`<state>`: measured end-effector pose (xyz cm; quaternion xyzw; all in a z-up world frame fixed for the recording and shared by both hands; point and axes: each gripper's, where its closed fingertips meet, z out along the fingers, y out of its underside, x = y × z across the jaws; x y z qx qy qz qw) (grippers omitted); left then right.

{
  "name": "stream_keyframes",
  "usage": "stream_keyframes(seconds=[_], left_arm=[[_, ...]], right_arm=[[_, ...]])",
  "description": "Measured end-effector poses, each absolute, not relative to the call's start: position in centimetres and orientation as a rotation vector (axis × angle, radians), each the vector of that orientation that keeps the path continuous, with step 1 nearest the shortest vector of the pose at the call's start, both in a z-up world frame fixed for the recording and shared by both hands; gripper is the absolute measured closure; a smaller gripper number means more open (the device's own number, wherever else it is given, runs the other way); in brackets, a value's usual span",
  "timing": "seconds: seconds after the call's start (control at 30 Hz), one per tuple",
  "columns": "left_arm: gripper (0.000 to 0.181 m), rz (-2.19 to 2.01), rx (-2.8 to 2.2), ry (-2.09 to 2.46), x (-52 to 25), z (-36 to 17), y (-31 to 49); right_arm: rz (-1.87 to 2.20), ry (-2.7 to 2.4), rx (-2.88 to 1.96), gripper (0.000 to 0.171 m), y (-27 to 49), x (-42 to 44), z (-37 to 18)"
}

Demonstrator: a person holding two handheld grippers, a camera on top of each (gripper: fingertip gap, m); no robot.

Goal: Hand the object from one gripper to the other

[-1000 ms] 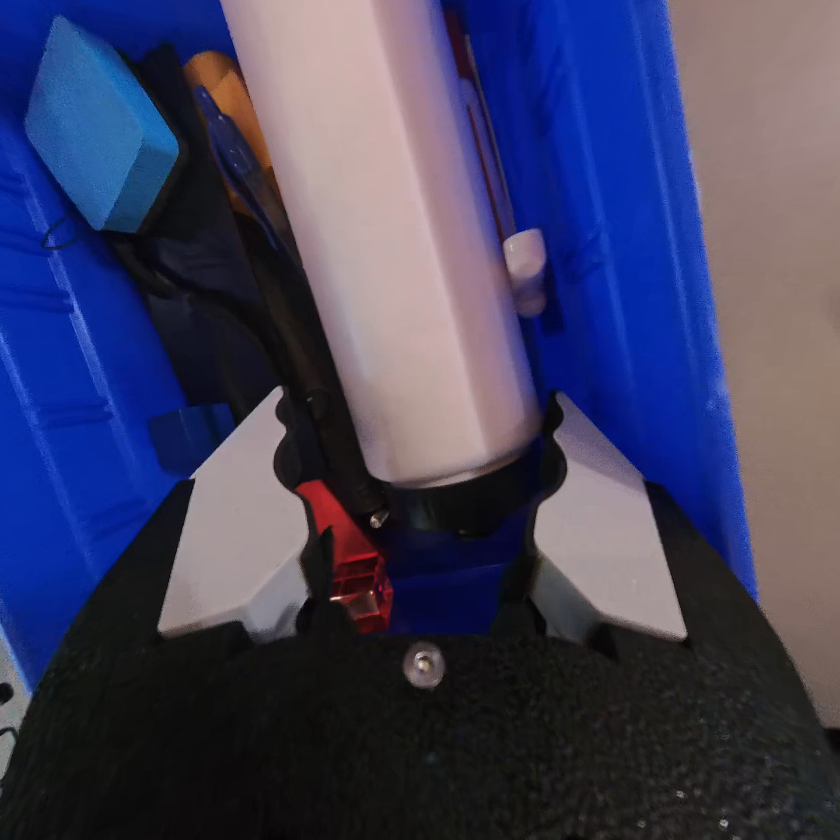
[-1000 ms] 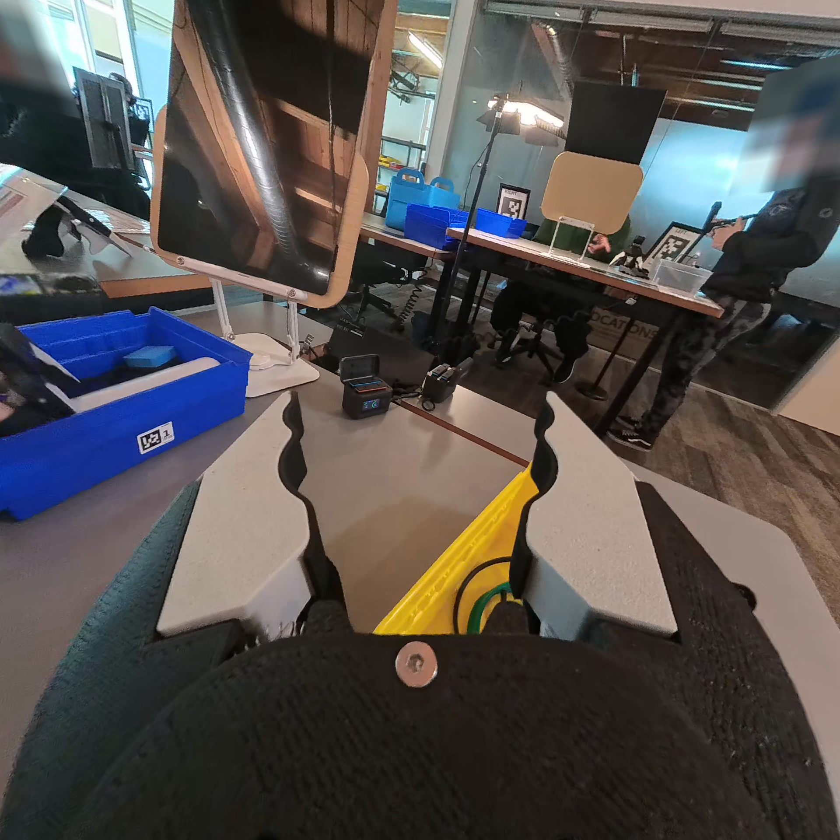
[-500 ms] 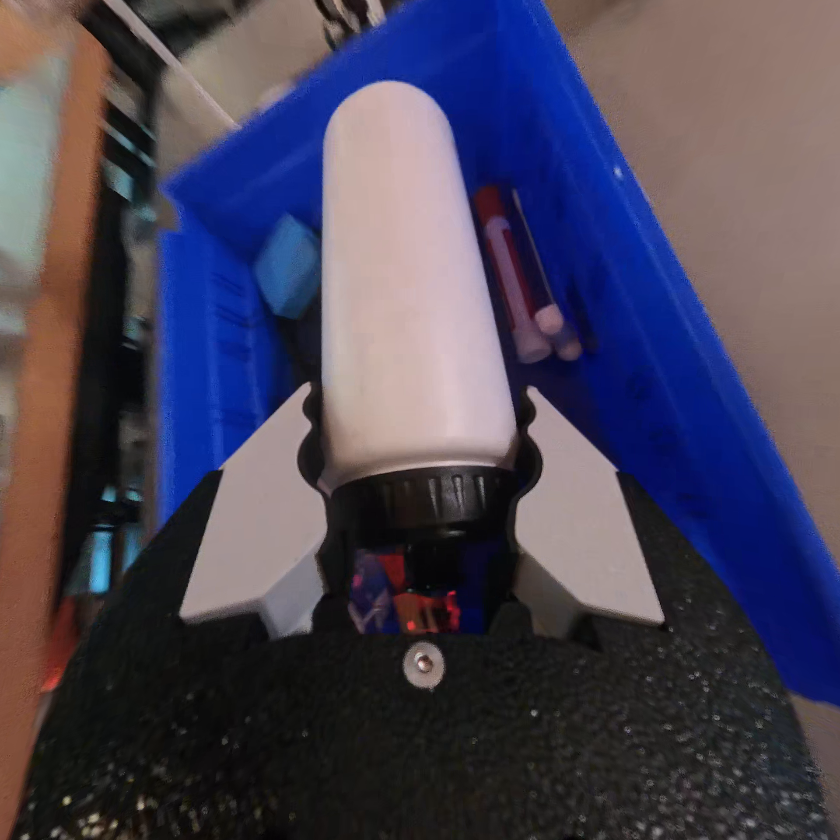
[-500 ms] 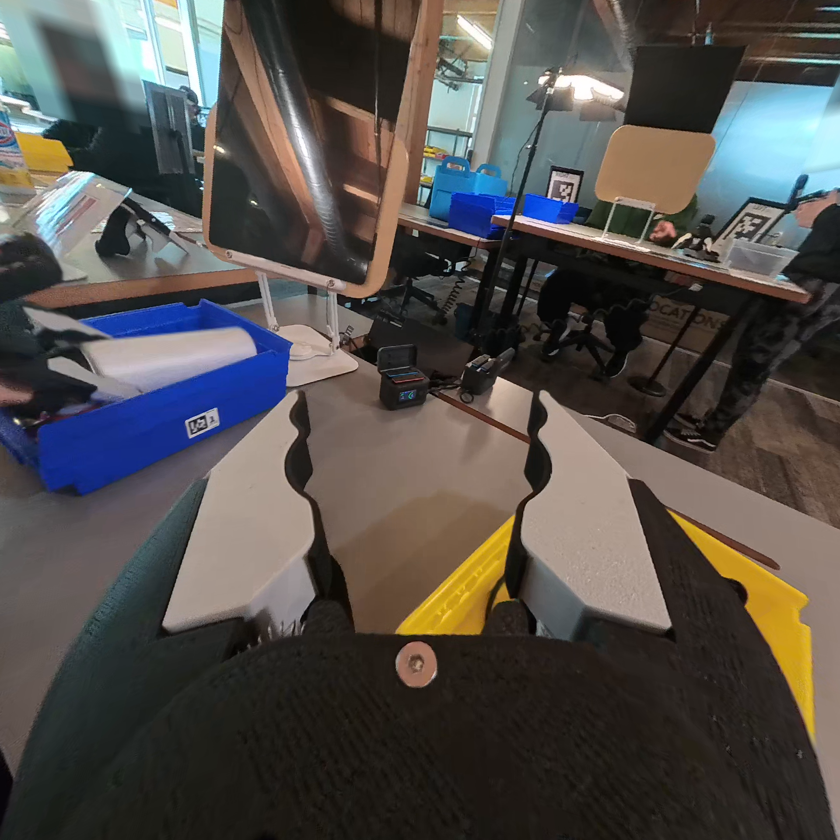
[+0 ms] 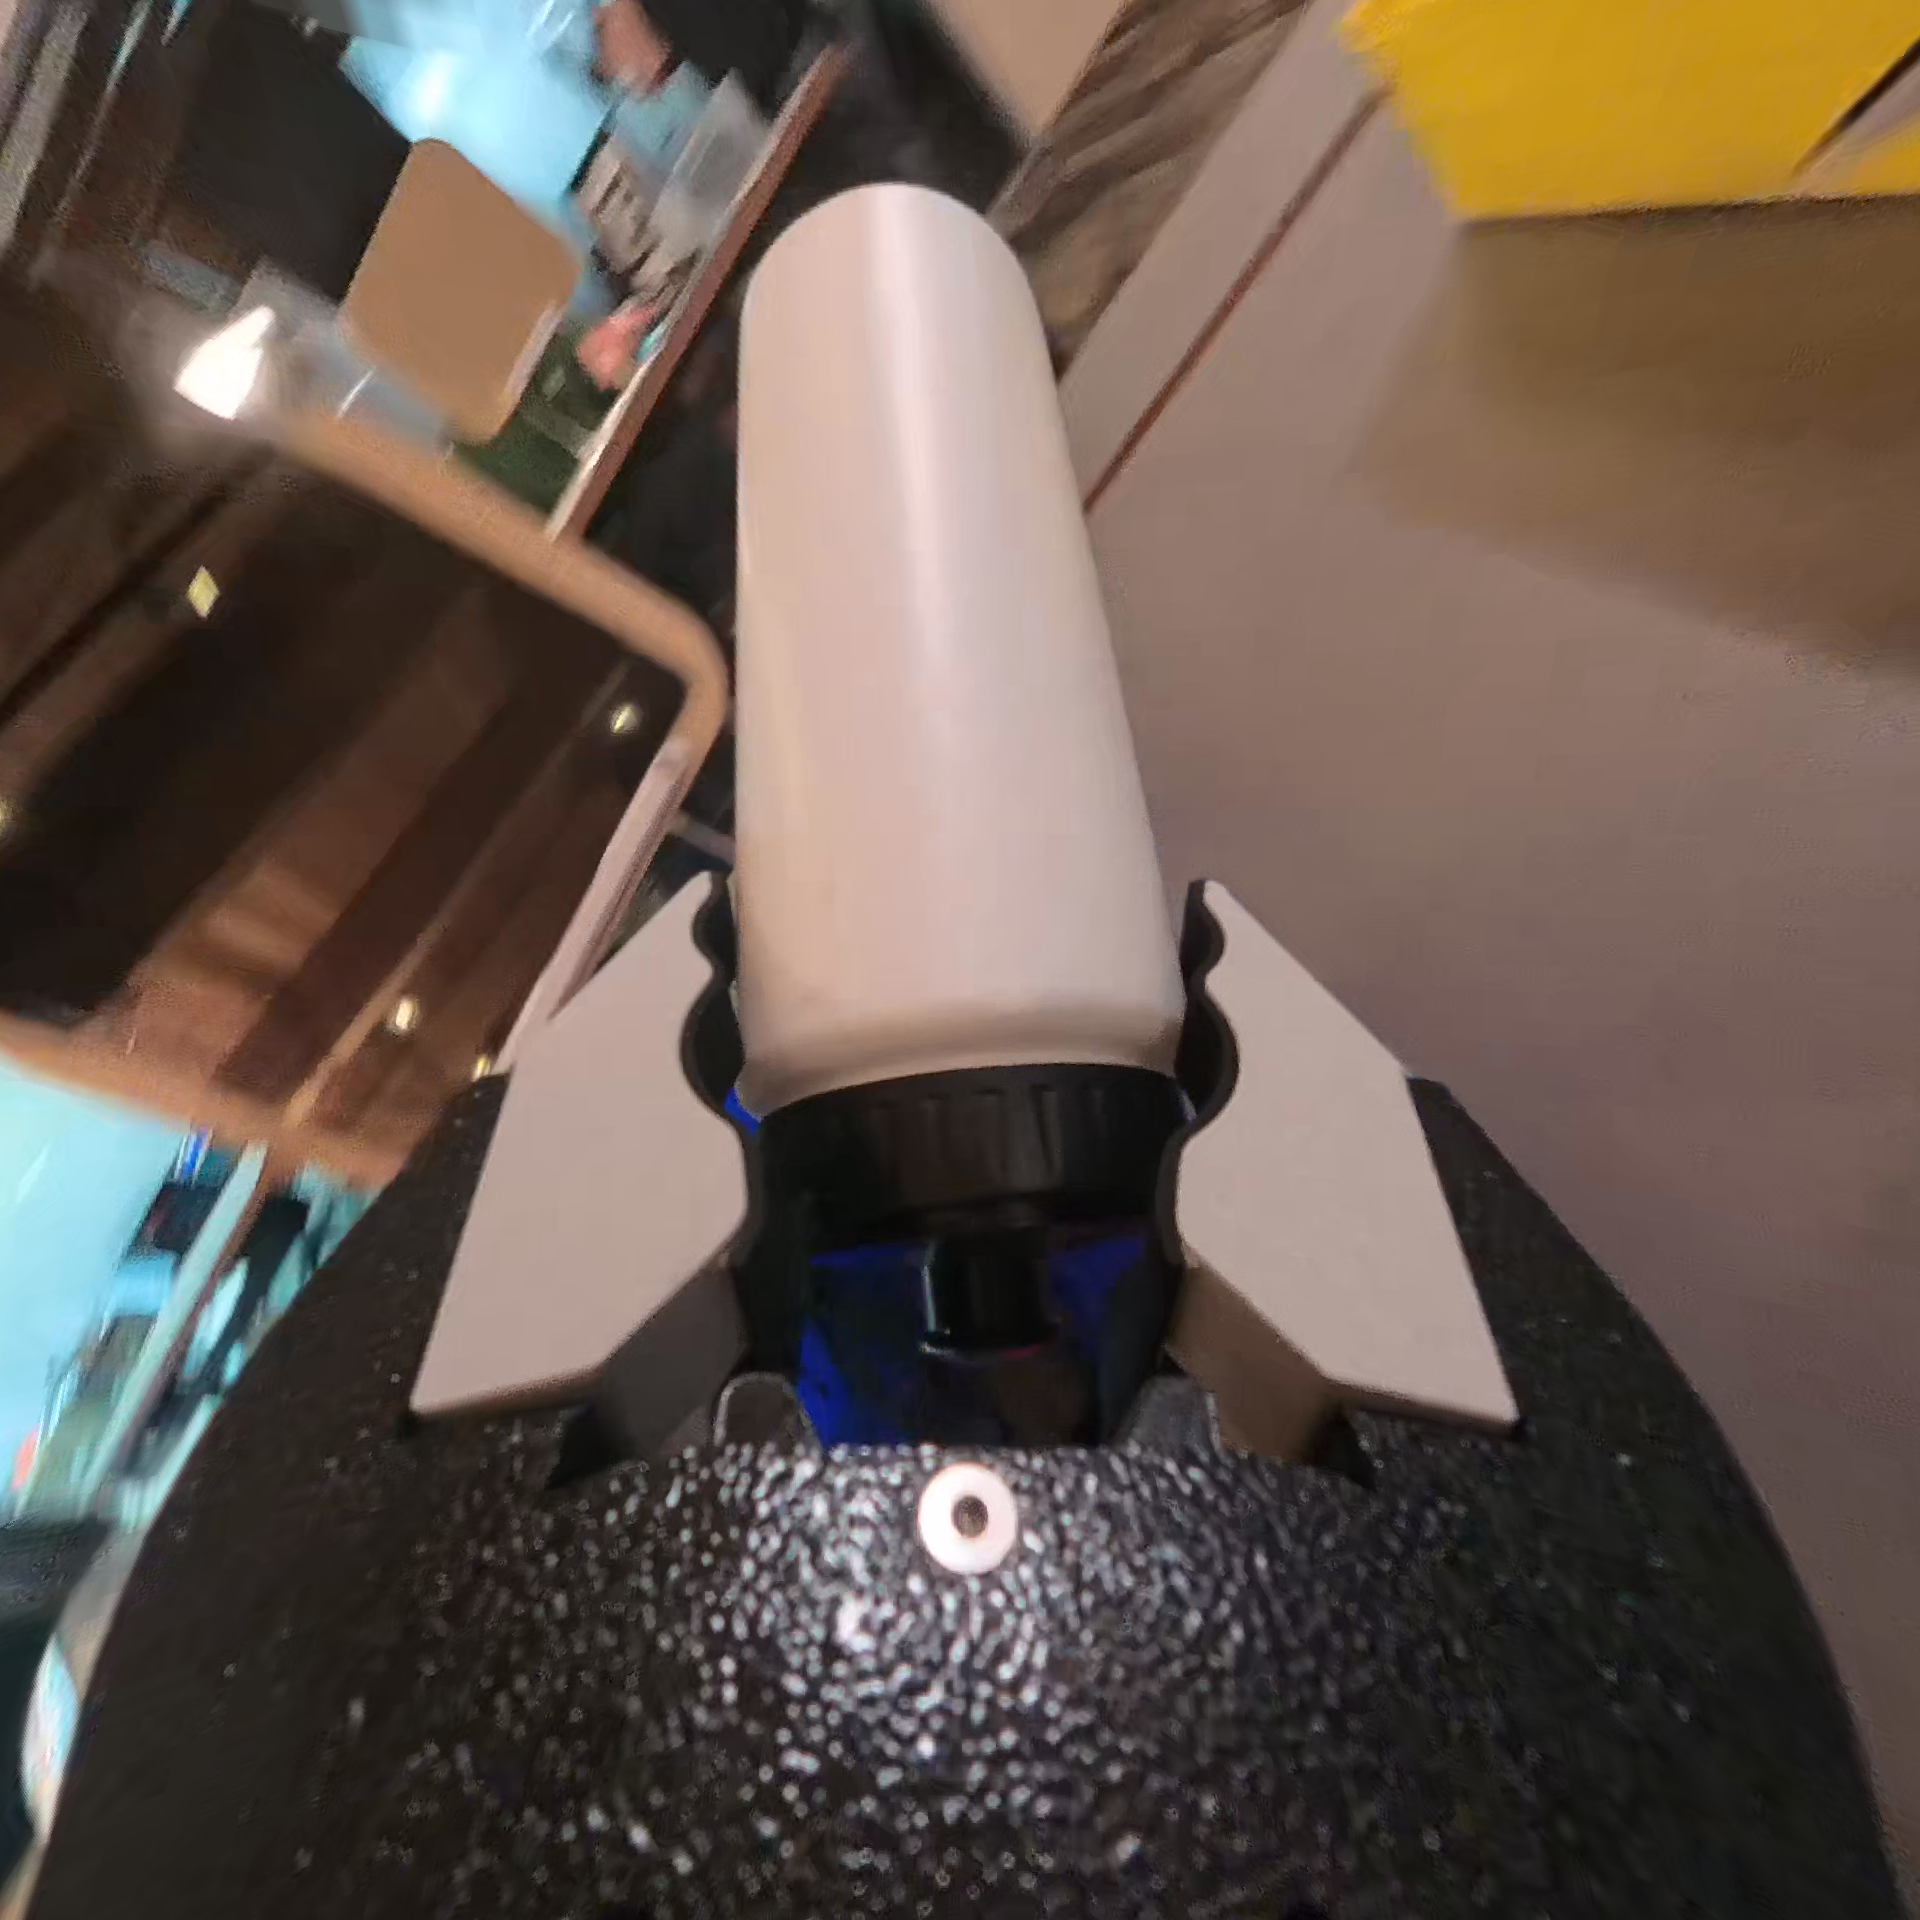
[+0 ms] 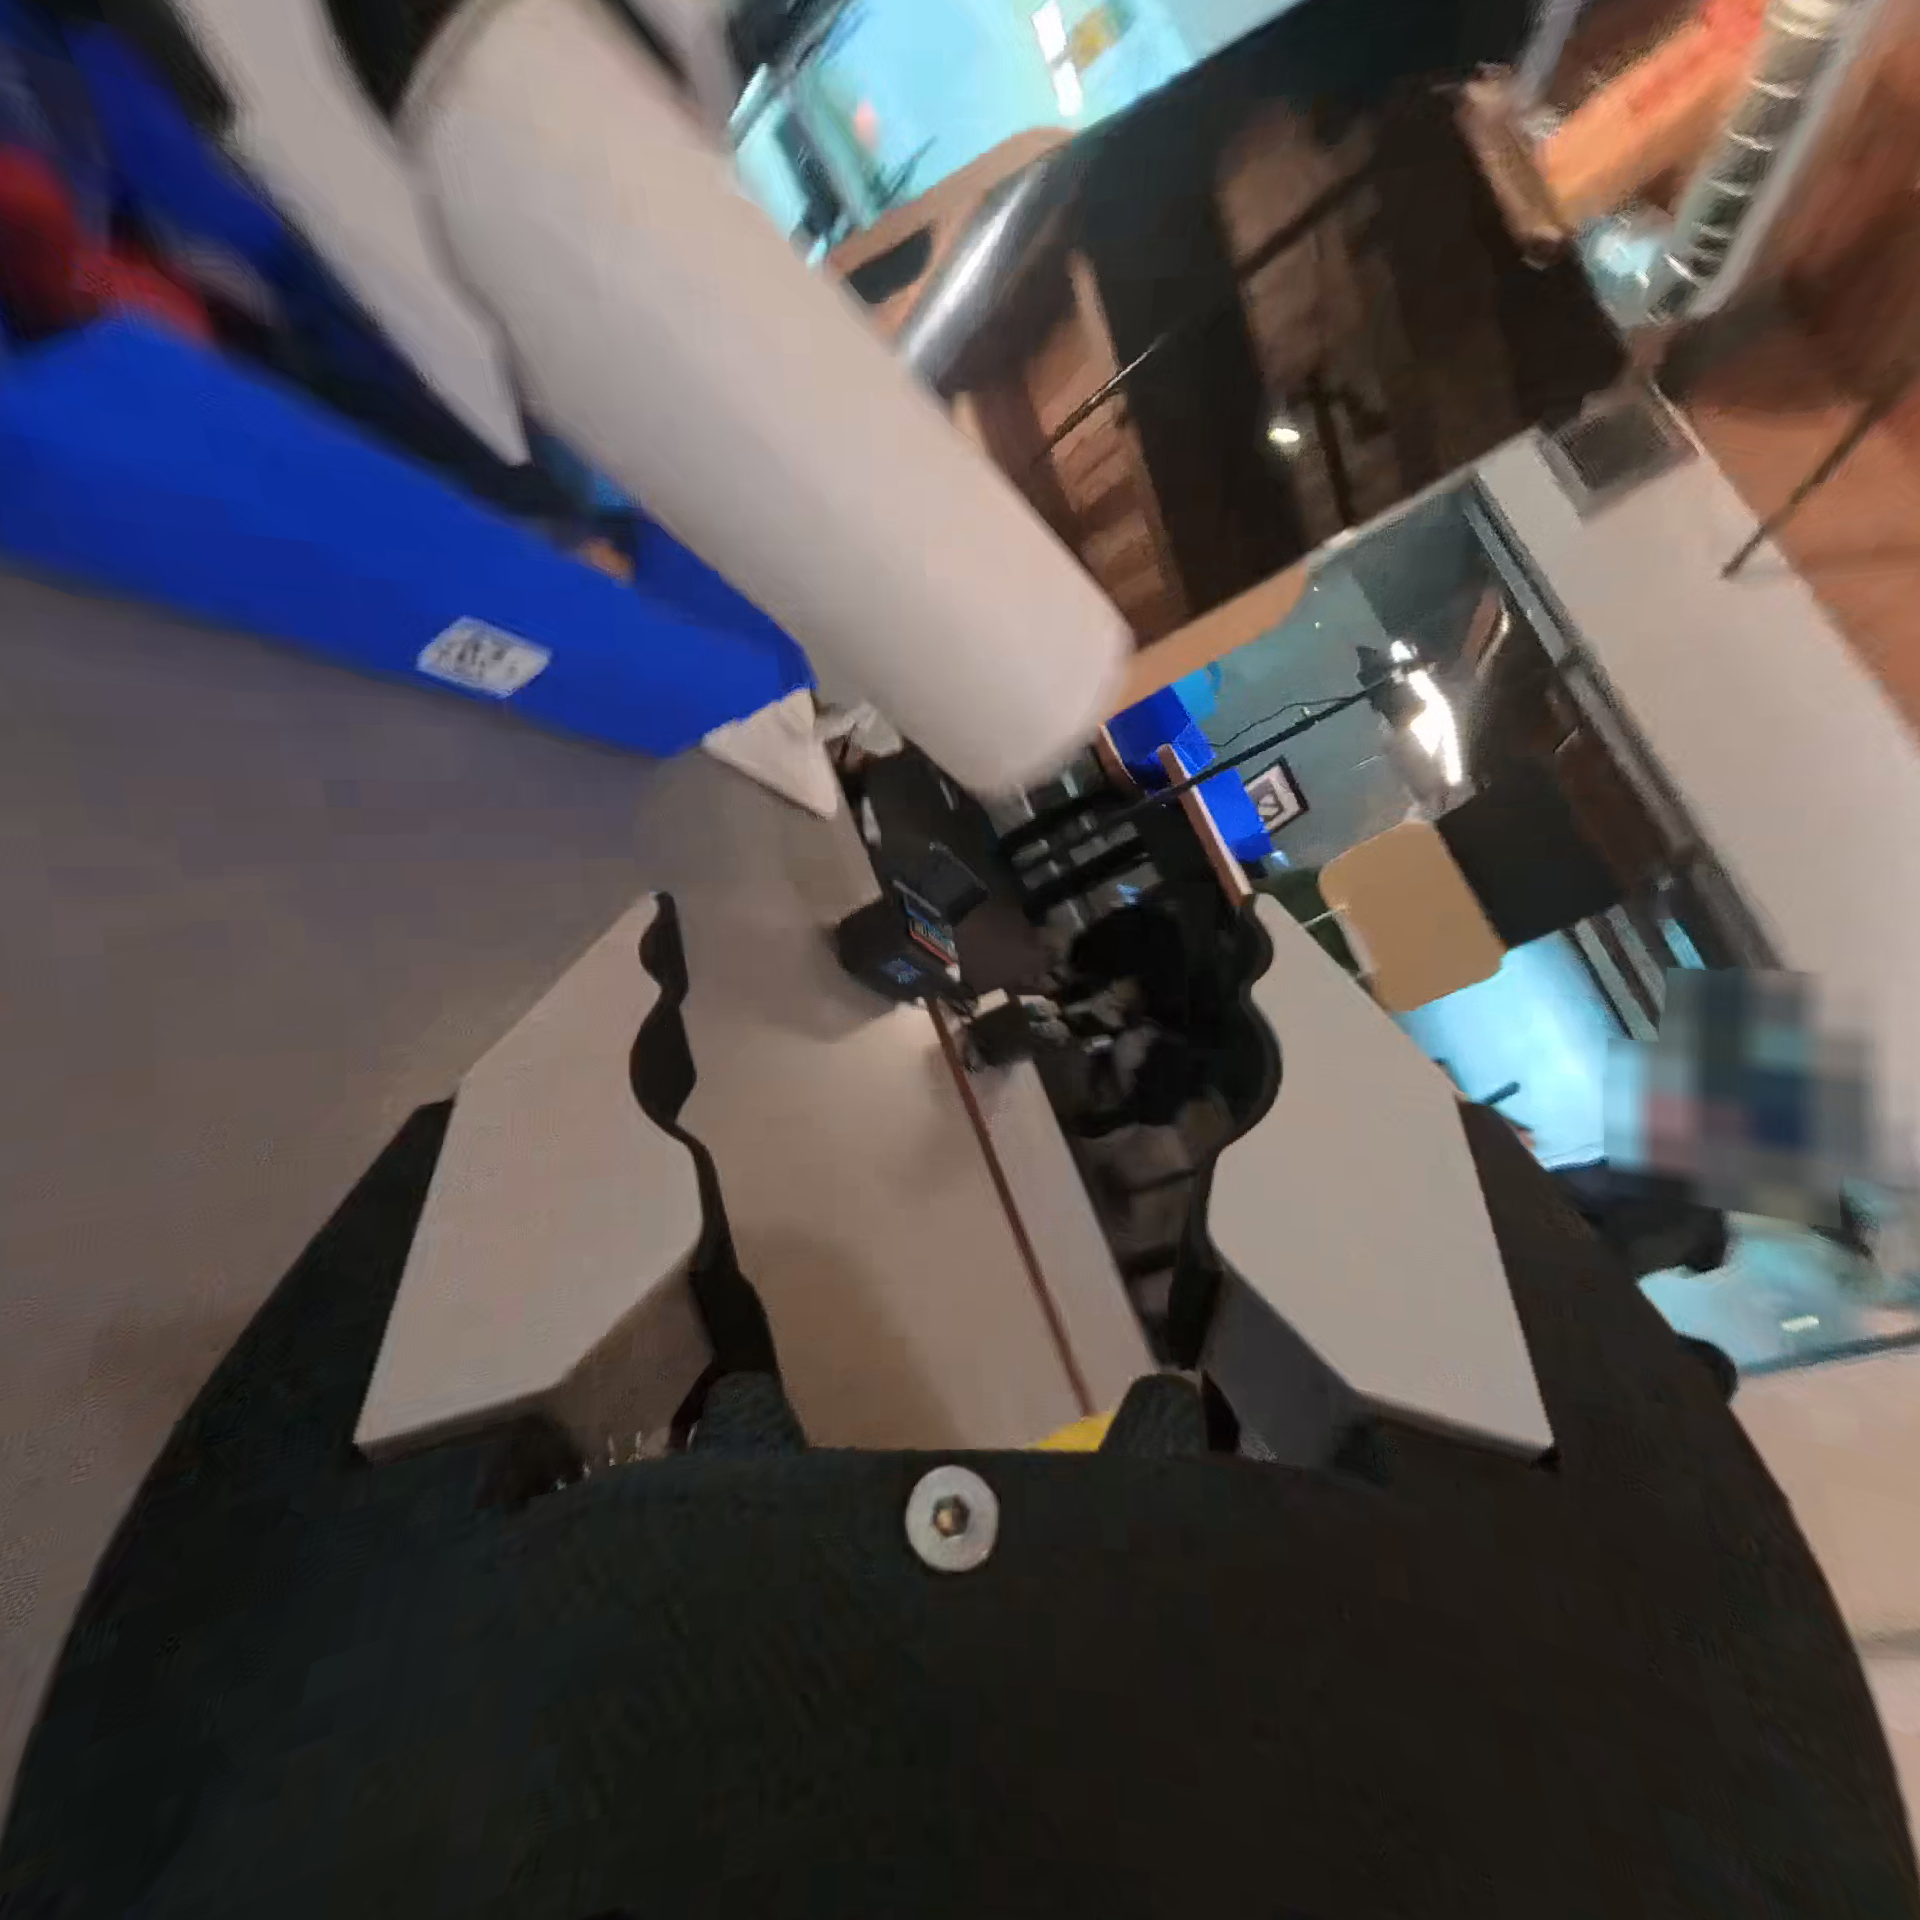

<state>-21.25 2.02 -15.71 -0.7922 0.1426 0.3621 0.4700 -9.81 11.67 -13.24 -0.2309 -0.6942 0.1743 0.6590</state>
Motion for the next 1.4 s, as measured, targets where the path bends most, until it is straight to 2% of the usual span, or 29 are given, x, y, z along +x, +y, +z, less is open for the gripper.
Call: stream_keyframes(seconds=[0.1,0.3,0.37,0.4,0.43,0.57,0.77,1.03,1.13,1.23,1.4], left_arm=[[0.097,0.819,-1.957,0.667,-16.3,-16.5,4.8],[0.097,0.754,-1.943,1.099,-11.6,-18.6,7.3],[0.097,0.61,-1.9,1.196,-9.8,-18.6,7.4],[0.097,0.534,-1.877,1.221,-8.9,-18.4,7.4],[0.098,0.48,-1.859,1.231,-8.3,-18.1,7.5],[0.102,0.371,-1.802,1.098,-7.6,-15.7,8.7],[0.073,0.329,-1.723,0.72,-10.4,-12.3,9.0],[0.045,-0.09,-1.774,0.435,-12.1,-14.6,9.7],[0.04,-0.284,-1.735,0.38,-11.3,-14.5,10.0],[0.04,-0.426,-1.705,0.331,-10.8,-14.7,10.3],[0.037,-0.503,-1.726,0.312,-8.8,-16.2,11.5]], right_arm=[[0.162,-1.653,-0.374,0.066,9.9,-11.2,-16.0],[0.122,-1.843,-0.52,0.051,10.2,-11.6,-19.8],[0.109,-1.87,-0.577,0.053,10.9,-11.2,-20.1],[0.092,-1.885,-0.604,0.064,11.4,-11.0,-20.3],[0.089,-1.894,-0.625,0.068,11.7,-10.7,-20.4],[0.16,-1.893,-0.791,0.069,12.7,-10.5,-20.6],[0.307,-1.817,-0.969,0.07,14.1,-10.6,-20.0],[0.442,-1.738,-1.048,0.071,14.7,-10.8,-19.1],[0.529,-1.698,-1.07,0.071,14.6,-10.9,-18.4],[0.798,-1.631,-1.108,0.071,13.2,-11.1,-17.0],[1.503,-1.424,-1.145,0.071,10.4,-10.4,-12.4]])
